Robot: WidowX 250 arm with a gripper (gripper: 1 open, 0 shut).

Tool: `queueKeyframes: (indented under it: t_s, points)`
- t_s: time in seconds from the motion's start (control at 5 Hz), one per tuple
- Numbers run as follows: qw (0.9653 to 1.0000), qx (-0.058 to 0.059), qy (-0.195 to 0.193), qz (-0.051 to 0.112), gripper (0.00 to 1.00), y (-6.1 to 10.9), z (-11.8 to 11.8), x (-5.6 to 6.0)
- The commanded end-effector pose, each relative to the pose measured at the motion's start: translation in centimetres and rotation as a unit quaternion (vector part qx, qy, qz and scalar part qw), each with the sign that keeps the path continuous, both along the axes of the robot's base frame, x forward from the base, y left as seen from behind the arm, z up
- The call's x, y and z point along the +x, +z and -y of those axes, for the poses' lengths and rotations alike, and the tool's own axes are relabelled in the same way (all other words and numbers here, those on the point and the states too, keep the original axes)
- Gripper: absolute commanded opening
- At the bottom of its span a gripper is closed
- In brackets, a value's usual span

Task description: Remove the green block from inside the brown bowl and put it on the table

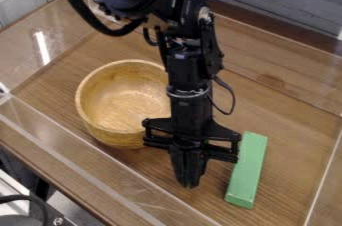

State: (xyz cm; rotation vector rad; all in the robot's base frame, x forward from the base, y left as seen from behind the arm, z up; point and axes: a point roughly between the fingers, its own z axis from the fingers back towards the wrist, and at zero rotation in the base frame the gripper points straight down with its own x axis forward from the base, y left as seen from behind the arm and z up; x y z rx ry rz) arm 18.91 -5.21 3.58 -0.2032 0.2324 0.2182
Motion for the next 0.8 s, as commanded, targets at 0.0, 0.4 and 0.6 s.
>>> queueKeyframes:
  t_s: [0.0, 0.4, 0.6]
  points:
    - [0.9998, -0.002, 0.001, 0.017, 0.0, 1.3, -0.4, 0.5]
    - [0.9999, -0.002, 0.005, 0.012, 0.0, 2.1, -0.8, 0.2]
    - [0.9999, -0.003, 0.01, 0.012, 0.0, 2.5, -1.1, 0.1]
